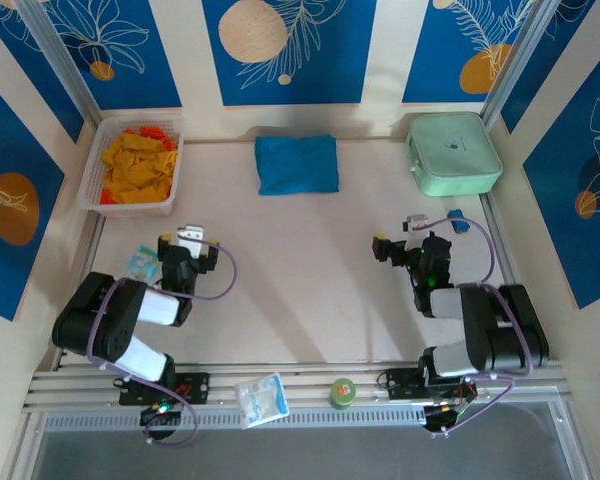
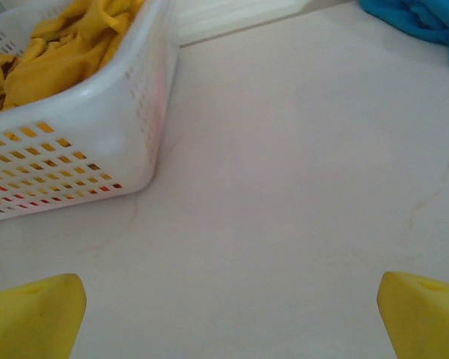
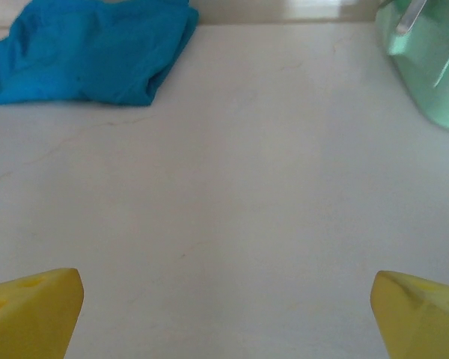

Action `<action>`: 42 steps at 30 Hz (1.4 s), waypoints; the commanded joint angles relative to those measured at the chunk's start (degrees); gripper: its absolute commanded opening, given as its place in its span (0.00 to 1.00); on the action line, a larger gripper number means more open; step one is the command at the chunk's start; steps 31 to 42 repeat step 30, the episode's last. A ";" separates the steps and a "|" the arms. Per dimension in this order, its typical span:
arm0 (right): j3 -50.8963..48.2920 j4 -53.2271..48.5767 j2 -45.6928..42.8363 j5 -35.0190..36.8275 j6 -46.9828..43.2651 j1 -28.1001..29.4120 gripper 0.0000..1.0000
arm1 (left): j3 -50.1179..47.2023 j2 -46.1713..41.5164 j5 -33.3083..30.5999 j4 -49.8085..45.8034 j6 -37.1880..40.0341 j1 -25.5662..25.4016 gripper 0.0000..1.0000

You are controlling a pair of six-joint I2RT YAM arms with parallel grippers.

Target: Fold and stack the t-shirts

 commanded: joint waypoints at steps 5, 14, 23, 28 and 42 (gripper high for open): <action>8.94 -8.47 0.79 -3.63 2.91 -3.64 0.99 | 6.77 0.93 16.62 -6.54 -6.31 7.24 1.00; 8.70 -8.01 0.73 -3.52 2.85 -3.56 0.99 | 7.09 0.90 18.49 -7.26 -5.37 7.06 0.99; 8.68 -7.86 0.64 -3.46 2.84 -3.46 0.99 | 7.18 0.98 18.71 -7.44 -5.27 7.06 0.99; 8.68 -7.93 0.64 -3.44 2.84 -3.45 0.99 | 7.27 0.94 18.67 -7.47 -5.27 7.06 0.99; 8.86 -8.12 0.73 -3.50 2.91 -3.54 0.99 | 7.18 0.90 18.72 -7.35 -5.27 7.04 1.00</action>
